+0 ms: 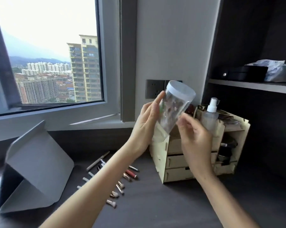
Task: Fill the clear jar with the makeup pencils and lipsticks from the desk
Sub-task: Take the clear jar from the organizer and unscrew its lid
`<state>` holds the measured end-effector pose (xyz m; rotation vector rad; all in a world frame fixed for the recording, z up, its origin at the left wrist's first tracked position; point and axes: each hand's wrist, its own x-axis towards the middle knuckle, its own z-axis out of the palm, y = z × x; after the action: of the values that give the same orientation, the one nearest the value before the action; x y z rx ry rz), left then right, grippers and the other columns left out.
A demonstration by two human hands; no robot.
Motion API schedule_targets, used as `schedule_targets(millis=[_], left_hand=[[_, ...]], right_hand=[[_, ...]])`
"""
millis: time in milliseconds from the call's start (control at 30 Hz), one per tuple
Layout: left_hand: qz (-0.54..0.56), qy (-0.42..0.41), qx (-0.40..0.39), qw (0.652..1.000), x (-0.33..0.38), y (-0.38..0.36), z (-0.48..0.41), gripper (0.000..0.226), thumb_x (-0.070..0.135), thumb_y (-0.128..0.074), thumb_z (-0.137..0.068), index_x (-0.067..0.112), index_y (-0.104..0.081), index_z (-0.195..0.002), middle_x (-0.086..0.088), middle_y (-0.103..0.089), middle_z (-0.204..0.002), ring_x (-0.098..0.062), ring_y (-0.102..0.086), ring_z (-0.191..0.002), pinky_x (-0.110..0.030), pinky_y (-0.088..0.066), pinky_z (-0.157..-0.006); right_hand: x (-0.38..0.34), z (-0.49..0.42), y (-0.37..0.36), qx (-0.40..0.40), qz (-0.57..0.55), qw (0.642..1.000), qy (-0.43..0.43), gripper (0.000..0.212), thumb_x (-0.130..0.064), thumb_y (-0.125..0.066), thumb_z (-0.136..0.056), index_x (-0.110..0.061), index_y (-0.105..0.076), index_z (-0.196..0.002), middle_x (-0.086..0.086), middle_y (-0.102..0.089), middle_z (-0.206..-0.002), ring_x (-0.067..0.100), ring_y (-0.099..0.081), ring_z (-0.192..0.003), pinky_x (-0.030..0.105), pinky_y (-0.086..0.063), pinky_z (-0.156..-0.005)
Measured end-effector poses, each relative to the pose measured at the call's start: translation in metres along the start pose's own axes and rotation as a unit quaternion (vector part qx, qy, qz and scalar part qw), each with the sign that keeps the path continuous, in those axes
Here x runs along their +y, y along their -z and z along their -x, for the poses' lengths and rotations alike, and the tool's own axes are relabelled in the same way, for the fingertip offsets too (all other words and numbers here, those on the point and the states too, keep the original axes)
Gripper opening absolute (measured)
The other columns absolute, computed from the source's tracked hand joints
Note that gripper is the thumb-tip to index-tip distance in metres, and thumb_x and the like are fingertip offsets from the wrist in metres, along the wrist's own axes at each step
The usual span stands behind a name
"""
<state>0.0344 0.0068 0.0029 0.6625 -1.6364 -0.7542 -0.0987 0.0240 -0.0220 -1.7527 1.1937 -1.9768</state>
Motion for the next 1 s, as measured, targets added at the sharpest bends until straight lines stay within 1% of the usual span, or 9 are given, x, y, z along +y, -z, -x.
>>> schedule_targets(millis=[67, 200, 367, 467, 567, 667, 767, 900, 1000], left_hand=[[-0.036, 0.004, 0.017, 0.999, -0.003, 0.021, 0.025, 0.044, 0.054, -0.033, -0.092, 0.047, -0.036, -0.135, 0.014, -0.044, -0.129, 0.014, -0.042, -0.115, -0.005, -0.031, -0.094], [-0.215, -0.001, 0.064, 0.975, -0.028, 0.058, 0.078, 0.073, 0.060, -0.057, -0.070, 0.058, -0.023, -0.134, 0.024, -0.040, -0.122, -0.001, -0.046, -0.117, -0.022, -0.039, -0.097], [-0.419, -0.030, 0.123, 0.899, -0.052, 0.097, 0.130, 0.093, 0.043, -0.073, -0.062, 0.041, -0.024, -0.140, 0.006, -0.048, -0.116, -0.020, -0.054, -0.102, -0.037, -0.053, -0.075], [-0.540, -0.080, 0.094, 0.832, -0.055, 0.113, 0.151, 0.084, 0.033, -0.072, -0.063, 0.034, -0.034, -0.138, -0.002, -0.055, -0.115, -0.024, -0.054, -0.096, -0.034, -0.051, -0.069], [-0.588, -0.108, 0.061, 0.799, -0.059, 0.121, 0.164, 0.086, 0.020, -0.075, -0.060, 0.026, -0.037, -0.138, -0.005, -0.056, -0.114, -0.025, -0.054, -0.095, -0.034, -0.051, -0.070], [-0.614, -0.097, 0.047, 0.782, -0.058, 0.122, 0.172, 0.087, 0.028, -0.076, -0.060, 0.019, -0.038, -0.138, -0.006, -0.058, -0.110, -0.022, -0.056, -0.089, -0.027, -0.048, -0.060], [-0.598, -0.105, 0.028, 0.794, -0.066, 0.120, 0.183, 0.085, 0.041, -0.073, -0.065, 0.017, -0.036, -0.138, -0.005, -0.060, -0.108, -0.021, -0.061, -0.080, -0.027, -0.051, -0.053], [-0.541, -0.093, -0.006, 0.836, -0.063, 0.126, 0.189, 0.089, 0.040, -0.076, -0.059, 0.030, -0.036, -0.138, 0.002, -0.060, -0.105, -0.017, -0.061, -0.078, -0.027, -0.052, -0.063], [-0.371, 0.026, -0.071, 0.926, -0.048, 0.131, 0.190, 0.098, 0.040, -0.081, -0.056, 0.050, -0.027, -0.137, 0.020, -0.057, -0.106, -0.003, -0.058, -0.084, -0.014, -0.047, -0.074]], right_hand=[[-0.005, 0.018, -0.013, -0.035, -0.068, 0.995, -0.060, 0.021, -0.026, -0.052, -0.093, -0.018, -0.066, -0.108, -0.006, -0.069, -0.097, 0.000, -0.064, -0.090, 0.014, -0.049, -0.081], [-0.009, 0.051, -0.046, -0.125, -0.143, 0.970, -0.153, 0.034, -0.014, -0.040, -0.098, -0.025, -0.066, -0.080, -0.002, -0.070, -0.080, 0.016, -0.068, -0.077, 0.027, -0.052, -0.073], [-0.018, 0.076, -0.070, -0.246, -0.144, 0.914, -0.288, 0.044, -0.043, -0.034, -0.097, -0.014, -0.066, -0.085, 0.010, -0.071, -0.088, 0.023, -0.068, -0.078, 0.038, -0.056, -0.072], [-0.017, 0.075, -0.077, -0.261, -0.075, 0.929, -0.253, 0.050, -0.060, -0.047, -0.081, -0.019, -0.059, -0.106, 0.006, -0.065, -0.086, 0.015, -0.061, -0.064, 0.027, -0.050, -0.047], [-0.016, 0.074, -0.081, -0.304, 0.033, 0.938, -0.165, 0.055, -0.071, -0.056, -0.069, -0.027, -0.060, -0.102, -0.003, -0.058, -0.064, 0.010, -0.055, -0.052, 0.027, -0.041, -0.049], [-0.018, 0.078, -0.085, -0.329, 0.067, 0.932, -0.139, 0.046, -0.069, -0.053, -0.074, -0.029, -0.062, -0.096, -0.005, -0.058, -0.056, 0.007, -0.056, -0.045, 0.027, -0.044, -0.047], [-0.021, 0.080, -0.088, -0.372, 0.088, 0.913, -0.141, 0.042, -0.059, -0.055, -0.078, -0.023, -0.057, -0.099, -0.006, -0.056, -0.062, 0.003, -0.053, -0.040, 0.021, -0.042, -0.043], [-0.018, 0.078, -0.081, -0.420, 0.057, 0.885, -0.192, 0.038, -0.053, -0.063, -0.074, -0.022, -0.056, -0.094, -0.001, -0.054, -0.071, 0.013, -0.050, -0.049, 0.025, -0.040, -0.046], [-0.012, 0.079, -0.071, -0.461, 0.032, 0.876, -0.138, 0.035, -0.047, -0.065, -0.072, -0.030, -0.057, -0.101, 0.002, -0.050, -0.079, 0.013, -0.049, -0.064, 0.028, -0.045, -0.060]])
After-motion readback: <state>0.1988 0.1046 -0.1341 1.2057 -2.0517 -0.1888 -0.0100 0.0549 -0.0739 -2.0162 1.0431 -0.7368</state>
